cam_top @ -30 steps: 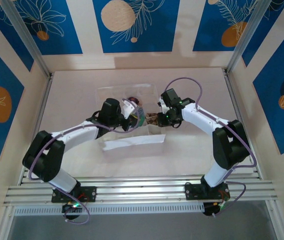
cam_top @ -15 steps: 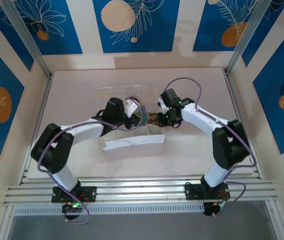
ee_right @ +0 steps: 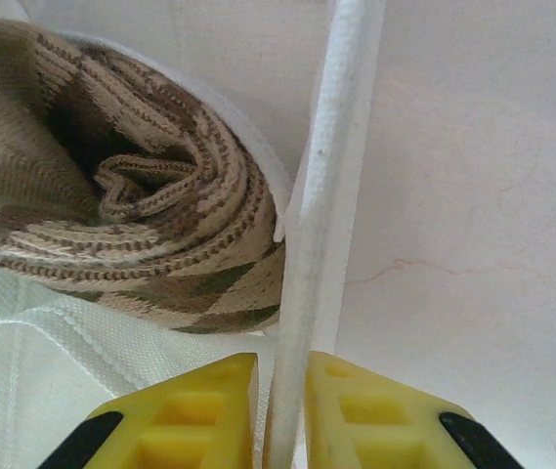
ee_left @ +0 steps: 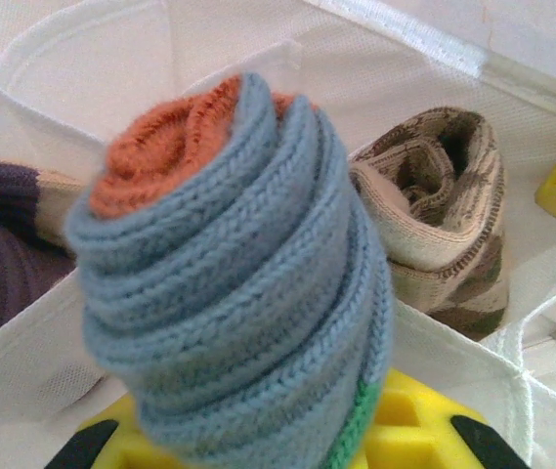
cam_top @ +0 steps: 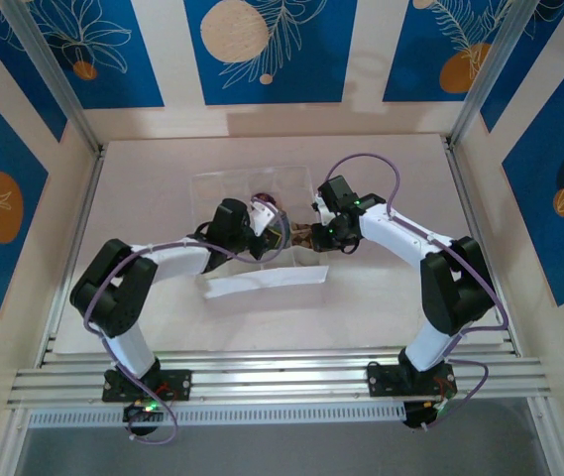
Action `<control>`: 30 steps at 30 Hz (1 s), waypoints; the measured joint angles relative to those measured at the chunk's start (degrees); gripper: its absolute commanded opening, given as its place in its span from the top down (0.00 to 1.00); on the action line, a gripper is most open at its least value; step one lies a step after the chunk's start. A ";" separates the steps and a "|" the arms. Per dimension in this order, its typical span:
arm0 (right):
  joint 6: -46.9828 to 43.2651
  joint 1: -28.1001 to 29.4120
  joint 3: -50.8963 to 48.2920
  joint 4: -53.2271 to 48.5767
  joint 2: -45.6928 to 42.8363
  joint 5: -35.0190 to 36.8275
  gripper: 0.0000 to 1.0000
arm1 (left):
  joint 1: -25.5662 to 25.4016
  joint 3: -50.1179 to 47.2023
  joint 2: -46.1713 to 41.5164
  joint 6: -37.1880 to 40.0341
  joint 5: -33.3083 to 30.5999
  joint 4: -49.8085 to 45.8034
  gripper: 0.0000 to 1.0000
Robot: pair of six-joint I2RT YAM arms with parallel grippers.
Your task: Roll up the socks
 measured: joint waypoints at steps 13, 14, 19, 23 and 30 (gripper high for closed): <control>0.83 -0.46 0.33 -0.09 0.48 -0.26 0.80 | -0.04 -6.84 -3.63 2.60 -0.17 6.93 0.40; 0.92 -0.52 0.35 -0.09 0.57 -0.26 0.80 | -0.04 -6.84 -4.20 2.89 -0.17 6.73 0.36; 1.07 -0.72 0.37 -0.11 0.70 -0.50 0.80 | -0.02 -6.86 -7.74 3.48 -0.39 4.87 0.28; 1.27 -0.74 0.37 -0.11 0.70 -0.66 0.75 | 0.13 -6.84 -10.84 3.89 -0.37 2.54 0.26; 1.81 -0.74 0.44 -0.07 0.42 -1.14 0.48 | 1.22 -4.61 -15.78 4.66 -0.39 -3.48 0.23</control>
